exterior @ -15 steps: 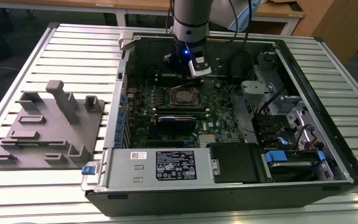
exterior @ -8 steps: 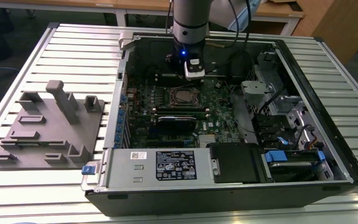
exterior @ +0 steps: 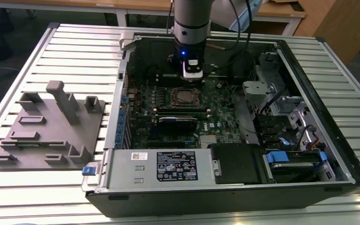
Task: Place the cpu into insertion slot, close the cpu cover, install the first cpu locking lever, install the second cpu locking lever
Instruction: 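Install the first cpu locking lever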
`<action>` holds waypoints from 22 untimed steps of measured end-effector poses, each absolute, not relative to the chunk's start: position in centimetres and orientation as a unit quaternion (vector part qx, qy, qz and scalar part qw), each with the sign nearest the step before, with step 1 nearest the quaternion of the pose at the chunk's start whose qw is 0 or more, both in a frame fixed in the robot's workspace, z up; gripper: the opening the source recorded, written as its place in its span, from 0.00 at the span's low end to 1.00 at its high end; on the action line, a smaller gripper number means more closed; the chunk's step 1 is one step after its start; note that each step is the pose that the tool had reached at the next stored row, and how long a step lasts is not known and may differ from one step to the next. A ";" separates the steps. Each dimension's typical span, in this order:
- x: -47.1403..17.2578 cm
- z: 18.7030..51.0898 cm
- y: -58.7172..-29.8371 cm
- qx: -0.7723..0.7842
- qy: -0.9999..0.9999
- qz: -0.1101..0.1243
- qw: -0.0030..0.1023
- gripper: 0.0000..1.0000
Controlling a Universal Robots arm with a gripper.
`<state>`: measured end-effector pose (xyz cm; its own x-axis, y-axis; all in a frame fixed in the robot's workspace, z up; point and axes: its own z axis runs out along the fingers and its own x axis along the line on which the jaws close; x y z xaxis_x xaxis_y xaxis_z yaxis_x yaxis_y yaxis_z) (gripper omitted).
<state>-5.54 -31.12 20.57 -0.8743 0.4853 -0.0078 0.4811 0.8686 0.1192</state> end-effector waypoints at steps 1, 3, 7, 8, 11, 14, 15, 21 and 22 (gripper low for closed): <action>-5.5 20.6 -31.1 0.254 0.965 0.056 0.019 0.10; -5.5 20.5 -30.9 0.260 0.964 0.055 0.020 0.10; -5.5 20.5 -30.6 0.266 0.962 0.050 0.021 0.10; -5.4 20.5 -30.6 0.267 0.962 0.049 0.022 0.10; -5.4 20.5 -30.5 0.269 0.962 0.043 0.024 0.10; -5.4 20.5 -30.3 0.270 0.962 0.040 0.024 0.10; -5.4 20.5 -30.3 0.270 0.962 0.040 0.024 0.10; -5.5 20.5 -30.2 0.270 0.962 0.041 0.026 0.10; -5.5 20.5 -30.2 0.269 0.962 0.042 0.027 0.10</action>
